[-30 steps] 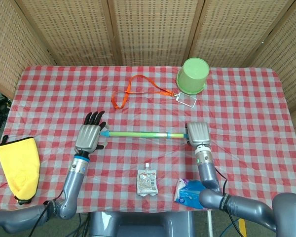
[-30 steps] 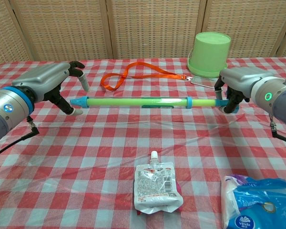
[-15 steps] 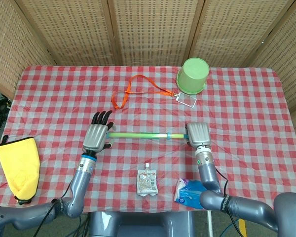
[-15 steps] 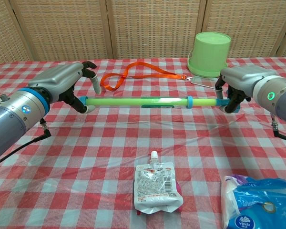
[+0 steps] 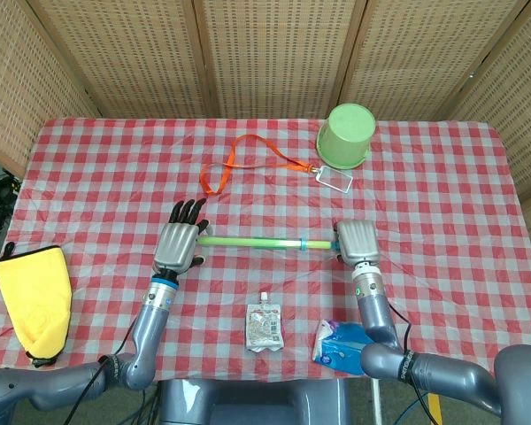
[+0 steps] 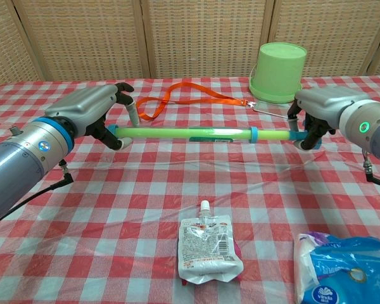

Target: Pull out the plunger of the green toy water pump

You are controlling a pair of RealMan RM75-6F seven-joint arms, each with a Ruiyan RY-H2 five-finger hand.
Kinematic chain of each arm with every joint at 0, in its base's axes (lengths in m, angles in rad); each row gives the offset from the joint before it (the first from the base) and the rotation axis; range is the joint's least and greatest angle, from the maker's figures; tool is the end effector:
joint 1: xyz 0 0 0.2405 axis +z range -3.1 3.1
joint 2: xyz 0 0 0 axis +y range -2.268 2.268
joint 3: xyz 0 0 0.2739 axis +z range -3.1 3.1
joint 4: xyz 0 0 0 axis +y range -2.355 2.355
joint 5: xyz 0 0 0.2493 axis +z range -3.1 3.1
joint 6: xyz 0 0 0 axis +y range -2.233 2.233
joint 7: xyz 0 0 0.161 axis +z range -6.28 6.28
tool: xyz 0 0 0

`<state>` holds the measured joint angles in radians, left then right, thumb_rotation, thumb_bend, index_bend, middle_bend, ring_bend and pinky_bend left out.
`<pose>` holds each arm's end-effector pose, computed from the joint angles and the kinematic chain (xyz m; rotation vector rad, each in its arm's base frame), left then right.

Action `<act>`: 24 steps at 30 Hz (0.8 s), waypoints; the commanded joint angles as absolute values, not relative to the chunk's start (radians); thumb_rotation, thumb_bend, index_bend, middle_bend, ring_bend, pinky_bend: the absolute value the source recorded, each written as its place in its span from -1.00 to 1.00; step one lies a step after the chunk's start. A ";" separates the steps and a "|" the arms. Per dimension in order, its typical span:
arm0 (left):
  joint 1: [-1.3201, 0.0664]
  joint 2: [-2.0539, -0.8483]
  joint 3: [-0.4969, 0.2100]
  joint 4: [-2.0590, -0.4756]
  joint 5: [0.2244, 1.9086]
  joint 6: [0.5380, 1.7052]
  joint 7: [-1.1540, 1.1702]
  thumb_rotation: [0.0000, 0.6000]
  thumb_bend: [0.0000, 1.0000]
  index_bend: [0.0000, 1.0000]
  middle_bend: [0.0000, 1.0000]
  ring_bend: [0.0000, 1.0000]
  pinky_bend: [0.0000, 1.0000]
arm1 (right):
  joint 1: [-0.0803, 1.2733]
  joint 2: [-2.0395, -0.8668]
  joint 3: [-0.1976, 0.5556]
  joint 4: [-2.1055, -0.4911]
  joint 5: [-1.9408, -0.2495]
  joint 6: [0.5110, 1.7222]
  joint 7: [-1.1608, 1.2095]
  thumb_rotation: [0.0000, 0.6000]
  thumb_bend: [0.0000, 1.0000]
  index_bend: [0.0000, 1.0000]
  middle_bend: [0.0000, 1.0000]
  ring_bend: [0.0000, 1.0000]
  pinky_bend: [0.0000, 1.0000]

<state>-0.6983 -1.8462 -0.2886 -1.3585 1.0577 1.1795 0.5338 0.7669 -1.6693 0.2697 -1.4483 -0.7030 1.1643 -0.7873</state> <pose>-0.1202 0.3703 -0.1017 -1.6065 -0.9479 -1.0103 -0.1666 -0.3984 -0.0606 1.5834 -0.9168 0.6481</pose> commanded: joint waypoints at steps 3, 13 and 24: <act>-0.702 -1.853 -0.286 -1.351 1.064 1.185 0.532 1.00 0.04 -0.03 -1.00 -1.00 -1.00 | 0.767 -1.668 0.265 -1.448 -0.702 1.165 -0.788 1.00 0.16 0.53 1.00 0.88 0.35; -0.695 -1.855 -0.280 -1.331 1.065 1.198 0.525 1.00 0.05 0.01 -0.98 -1.00 -1.00 | 0.766 -1.665 0.255 -1.445 -0.703 1.170 -0.792 1.00 0.16 0.54 1.00 0.89 0.36; -0.678 -1.831 -0.266 -1.337 1.075 1.202 0.510 1.00 0.05 0.05 -0.98 -1.00 -1.00 | 0.770 -1.670 0.252 -1.433 -0.699 1.174 -0.798 1.00 0.16 0.54 1.00 0.89 0.36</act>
